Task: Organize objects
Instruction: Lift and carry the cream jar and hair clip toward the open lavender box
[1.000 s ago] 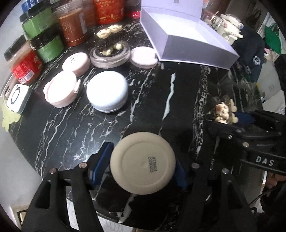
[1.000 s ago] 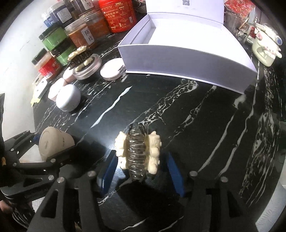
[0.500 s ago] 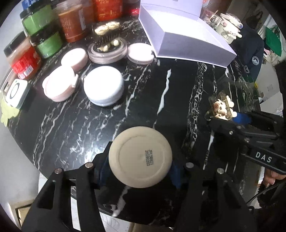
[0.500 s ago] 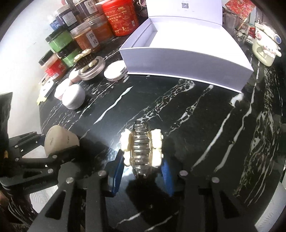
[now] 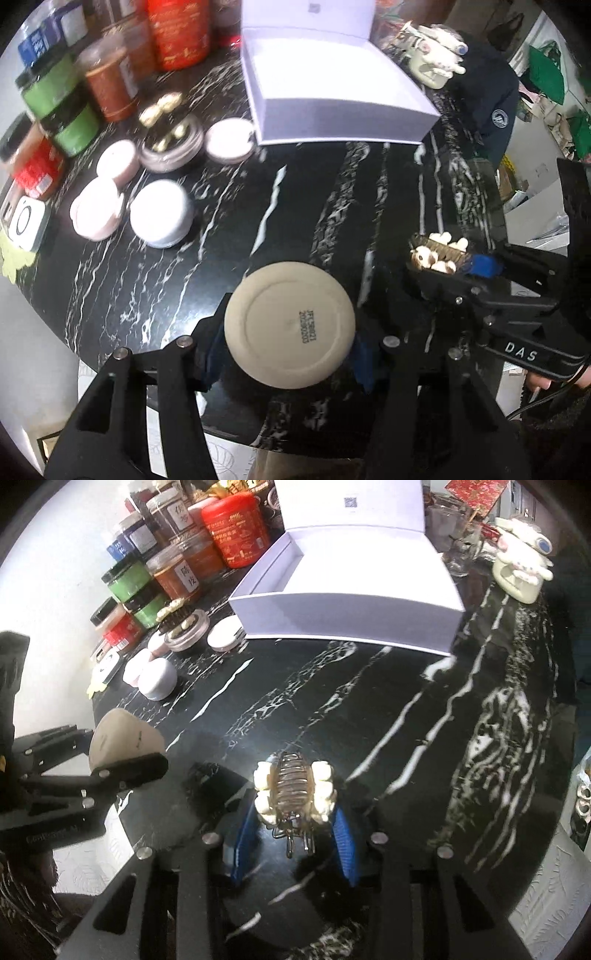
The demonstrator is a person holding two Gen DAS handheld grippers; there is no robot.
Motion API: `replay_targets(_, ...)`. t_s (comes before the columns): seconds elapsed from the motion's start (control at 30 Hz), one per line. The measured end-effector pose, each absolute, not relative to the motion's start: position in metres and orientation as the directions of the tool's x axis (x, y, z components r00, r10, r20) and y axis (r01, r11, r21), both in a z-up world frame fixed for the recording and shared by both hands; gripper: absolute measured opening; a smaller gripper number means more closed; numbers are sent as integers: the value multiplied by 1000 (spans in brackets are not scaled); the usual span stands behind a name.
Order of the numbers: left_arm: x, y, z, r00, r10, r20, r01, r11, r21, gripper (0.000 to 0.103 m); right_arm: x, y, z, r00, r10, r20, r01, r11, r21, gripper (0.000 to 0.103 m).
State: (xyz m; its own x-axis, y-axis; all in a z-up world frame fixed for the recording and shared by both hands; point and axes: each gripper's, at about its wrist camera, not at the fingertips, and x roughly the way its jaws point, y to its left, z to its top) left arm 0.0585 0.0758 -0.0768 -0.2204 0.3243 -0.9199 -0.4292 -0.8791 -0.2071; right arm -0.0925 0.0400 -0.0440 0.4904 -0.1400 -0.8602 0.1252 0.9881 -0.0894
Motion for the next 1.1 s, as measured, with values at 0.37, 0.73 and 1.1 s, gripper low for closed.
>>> replay_targets(0.37,57,107,-38,-224,372,-901,-516,-829,-214,53,-115,29,-3,526,-191,-829,165,979,-121,40)
replay_targets(0.73,41,136,-15,-191,439,-878,-602,-759,-249,53,-113,22,32,537,-269,-799,215,960,-179,40)
replay_targets(1.1,15,159,-16,-103,470,-876,-679,-677,-283,53,-91,17,40,503,-314,-806,278,941,-193,40)
